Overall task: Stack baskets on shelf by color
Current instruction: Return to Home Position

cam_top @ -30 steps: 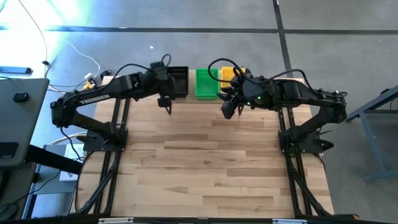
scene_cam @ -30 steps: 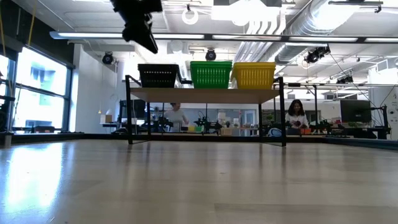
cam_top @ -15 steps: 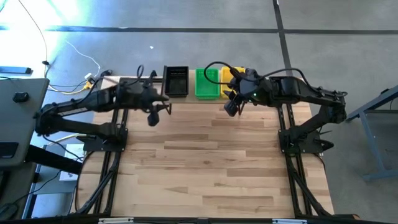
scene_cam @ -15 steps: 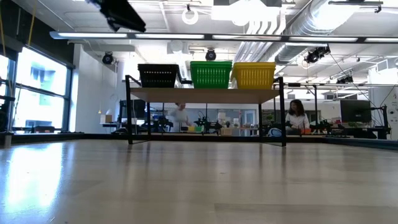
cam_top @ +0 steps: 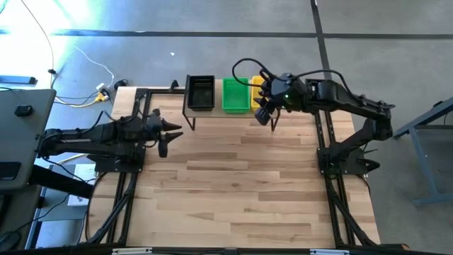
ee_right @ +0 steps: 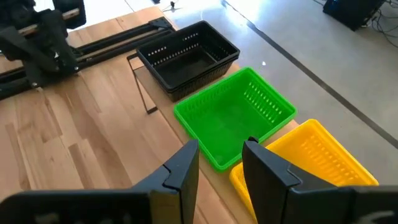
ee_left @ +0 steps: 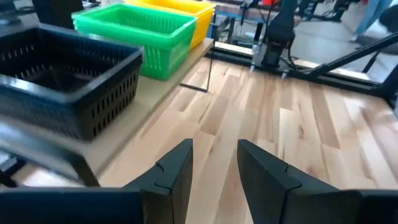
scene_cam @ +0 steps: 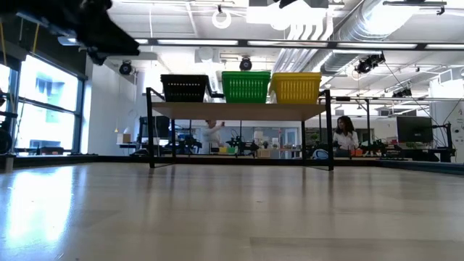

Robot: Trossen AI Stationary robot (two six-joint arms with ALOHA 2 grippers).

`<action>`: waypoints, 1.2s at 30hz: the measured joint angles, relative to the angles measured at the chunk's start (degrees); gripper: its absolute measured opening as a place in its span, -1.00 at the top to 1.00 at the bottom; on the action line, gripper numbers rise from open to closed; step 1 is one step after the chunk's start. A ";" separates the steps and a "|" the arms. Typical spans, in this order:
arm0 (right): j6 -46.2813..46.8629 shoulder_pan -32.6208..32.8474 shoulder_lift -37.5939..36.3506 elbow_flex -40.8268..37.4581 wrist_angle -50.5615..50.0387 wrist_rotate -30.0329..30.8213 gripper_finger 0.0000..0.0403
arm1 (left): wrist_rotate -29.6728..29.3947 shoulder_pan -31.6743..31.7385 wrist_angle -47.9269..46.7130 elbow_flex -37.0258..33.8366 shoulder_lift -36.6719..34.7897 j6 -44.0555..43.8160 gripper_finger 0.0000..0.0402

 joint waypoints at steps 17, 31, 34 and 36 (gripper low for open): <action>-3.42 -1.90 -3.38 0.00 -1.12 -2.88 0.45 | 1.53 -1.59 4.09 -20.15 -27.59 -7.99 0.42; -4.23 -0.90 -14.71 -6.02 -8.07 -1.73 0.45 | 3.86 -1.50 16.99 -26.19 -27.41 -9.01 0.42; -1.61 -0.20 -20.27 -15.18 -4.69 -2.27 0.45 | 3.83 -1.50 16.98 -26.17 -27.40 -8.92 0.42; -0.04 0.50 -24.42 -21.52 -0.54 -2.55 0.45 | 3.83 -1.50 16.98 -26.17 -27.42 -8.92 0.42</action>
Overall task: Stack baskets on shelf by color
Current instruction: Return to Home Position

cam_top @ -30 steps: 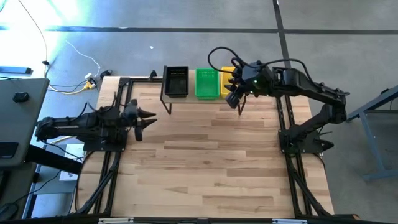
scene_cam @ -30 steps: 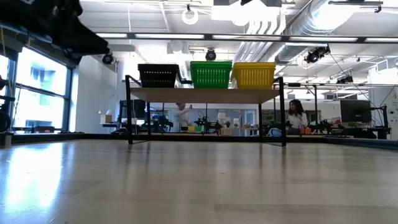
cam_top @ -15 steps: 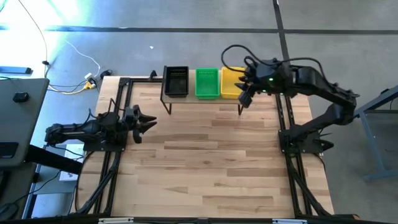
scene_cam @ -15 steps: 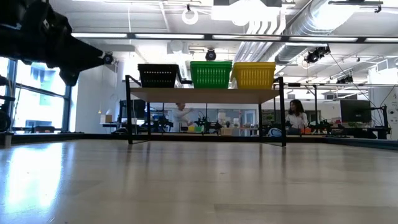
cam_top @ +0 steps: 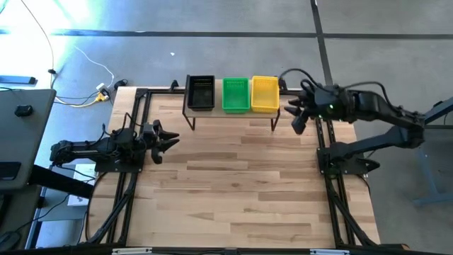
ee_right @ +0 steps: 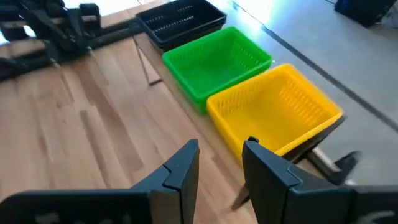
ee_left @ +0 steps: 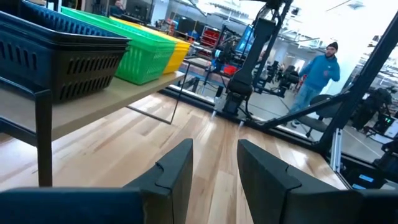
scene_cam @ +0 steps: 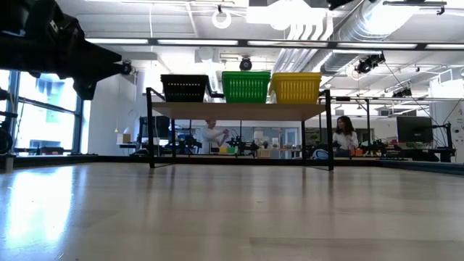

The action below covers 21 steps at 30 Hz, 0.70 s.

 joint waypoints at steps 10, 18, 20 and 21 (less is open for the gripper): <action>3.12 4.90 -17.88 -27.42 20.73 -0.82 0.45 | -0.04 0.00 0.00 0.02 0.07 0.00 0.42; 3.14 8.30 -28.96 -46.51 34.48 -2.31 0.45 | -0.13 0.00 0.00 0.04 0.07 0.00 0.42; 3.14 8.69 -31.75 -50.62 37.67 -2.63 0.45 | -0.13 0.00 0.00 0.04 0.07 0.00 0.42; 3.19 8.78 -33.14 -52.62 38.99 -2.87 0.45 | -0.13 0.00 0.00 0.04 0.07 0.00 0.42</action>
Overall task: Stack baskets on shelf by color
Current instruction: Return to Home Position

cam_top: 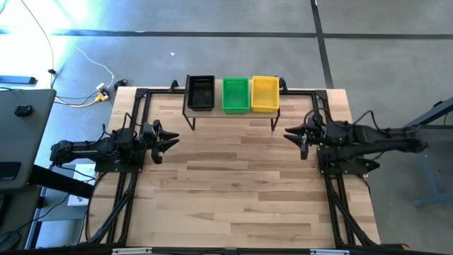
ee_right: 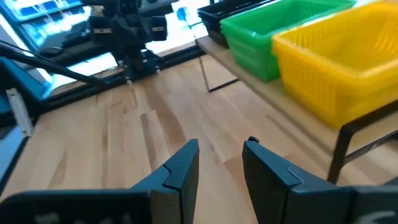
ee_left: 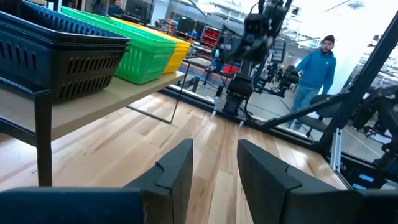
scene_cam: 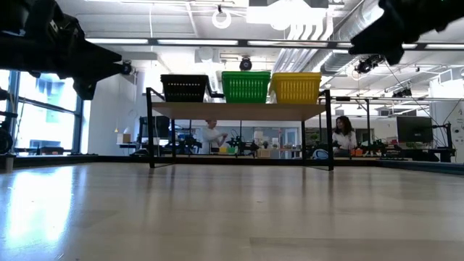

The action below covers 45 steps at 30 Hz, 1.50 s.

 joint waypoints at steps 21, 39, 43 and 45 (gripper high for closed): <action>2.34 -0.02 -26.47 -25.04 11.91 -11.16 0.45 | 0.02 0.00 0.00 0.04 0.00 0.02 0.42; 2.04 -0.17 -25.39 -25.11 12.14 -11.24 0.45 | -0.09 0.00 0.00 0.04 0.04 0.02 0.42; 2.50 -0.17 -25.37 -25.11 12.12 -11.22 0.45 | -0.11 0.00 0.00 0.04 0.04 0.02 0.42; 2.50 -0.17 -25.37 -25.11 12.12 -11.22 0.45 | -0.11 -0.02 0.00 0.04 0.04 0.02 0.42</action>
